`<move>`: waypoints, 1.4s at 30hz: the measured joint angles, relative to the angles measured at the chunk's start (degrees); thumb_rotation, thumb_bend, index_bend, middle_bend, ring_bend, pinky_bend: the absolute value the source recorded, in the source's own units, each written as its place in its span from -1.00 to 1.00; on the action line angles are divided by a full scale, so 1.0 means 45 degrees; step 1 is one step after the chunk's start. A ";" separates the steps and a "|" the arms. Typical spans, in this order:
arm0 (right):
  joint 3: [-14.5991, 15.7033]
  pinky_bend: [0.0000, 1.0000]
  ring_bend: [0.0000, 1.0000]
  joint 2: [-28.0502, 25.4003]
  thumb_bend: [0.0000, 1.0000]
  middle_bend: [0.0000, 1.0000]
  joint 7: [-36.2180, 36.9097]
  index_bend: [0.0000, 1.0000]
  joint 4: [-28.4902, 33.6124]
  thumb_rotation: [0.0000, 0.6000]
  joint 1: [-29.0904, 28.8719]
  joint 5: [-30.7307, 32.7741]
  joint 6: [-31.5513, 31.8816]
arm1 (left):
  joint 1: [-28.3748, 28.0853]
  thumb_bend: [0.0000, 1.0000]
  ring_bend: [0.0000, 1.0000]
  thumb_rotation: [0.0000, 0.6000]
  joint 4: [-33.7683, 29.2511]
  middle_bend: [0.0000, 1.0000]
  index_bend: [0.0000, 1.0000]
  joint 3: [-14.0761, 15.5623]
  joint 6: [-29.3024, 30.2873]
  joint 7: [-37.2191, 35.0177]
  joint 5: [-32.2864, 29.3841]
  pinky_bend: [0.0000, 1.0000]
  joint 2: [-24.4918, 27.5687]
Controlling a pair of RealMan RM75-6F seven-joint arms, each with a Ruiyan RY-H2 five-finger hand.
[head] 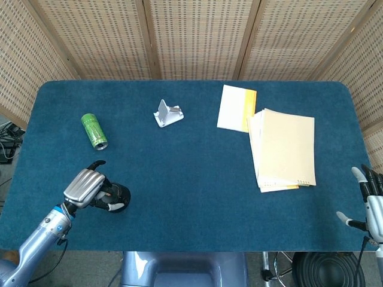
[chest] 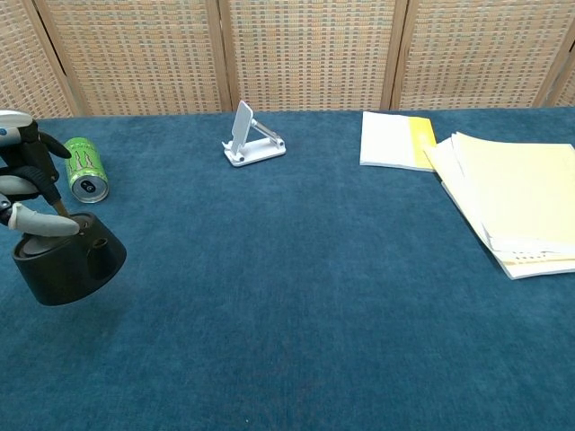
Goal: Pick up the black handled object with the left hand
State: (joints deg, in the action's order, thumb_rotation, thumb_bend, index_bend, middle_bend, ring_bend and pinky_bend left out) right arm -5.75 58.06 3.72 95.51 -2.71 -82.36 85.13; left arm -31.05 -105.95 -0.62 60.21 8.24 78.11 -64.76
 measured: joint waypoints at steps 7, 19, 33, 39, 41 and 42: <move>0.0010 -1.00 -1.00 -0.0001 -1.00 -1.00 0.0004 -1.00 0.0015 1.00 0.0000 -0.0013 -0.0004 | -0.0078 1.00 0.73 0.15 -0.0337 1.00 1.00 -0.0050 -0.0299 0.0367 -0.0299 -0.73 0.0174; 0.0016 -1.00 -1.00 -0.0027 -1.00 -1.00 0.0072 -1.00 0.0019 1.00 -0.0004 -0.0013 -0.0029 | -0.0079 1.00 0.73 0.14 -0.0277 1.00 1.00 -0.0172 -0.0140 0.1624 -0.0836 -0.23 -0.0037; 0.0017 -1.00 -1.00 -0.0021 -1.00 -1.00 0.0061 -1.00 0.0021 1.00 -0.0007 0.0011 -0.0044 | 0.0016 1.00 0.73 0.08 0.0253 1.00 1.00 -0.0351 0.0350 0.3132 -0.1598 0.54 -0.0636; 0.0017 -1.00 -1.00 -0.0027 -1.00 -1.00 0.0082 -1.00 0.0020 1.00 -0.0006 0.0017 -0.0050 | -0.0013 1.00 0.73 0.13 0.0258 1.00 1.00 -0.0366 0.0266 0.3284 -0.1776 0.64 -0.0657; 0.0015 -1.00 -1.00 -0.0030 -1.00 -1.00 0.0088 -1.00 0.0021 1.00 -0.0008 0.0017 -0.0052 | -0.0023 1.00 0.73 0.18 0.0240 1.00 1.00 -0.0366 0.0236 0.3307 -0.1812 0.64 -0.0656; 0.0012 -1.00 -1.00 -0.0032 -1.00 -1.00 0.0088 -1.00 0.0017 1.00 -0.0008 0.0020 -0.0050 | -0.0035 1.00 0.73 0.20 0.0224 1.00 1.00 -0.0370 0.0213 0.3312 -0.1826 0.64 -0.0656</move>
State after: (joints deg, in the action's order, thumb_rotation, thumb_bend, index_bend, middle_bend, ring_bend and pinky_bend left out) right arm -5.69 57.91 4.11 95.59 -2.75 -82.27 84.91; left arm -31.21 -104.94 -2.29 61.17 23.15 69.90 -67.71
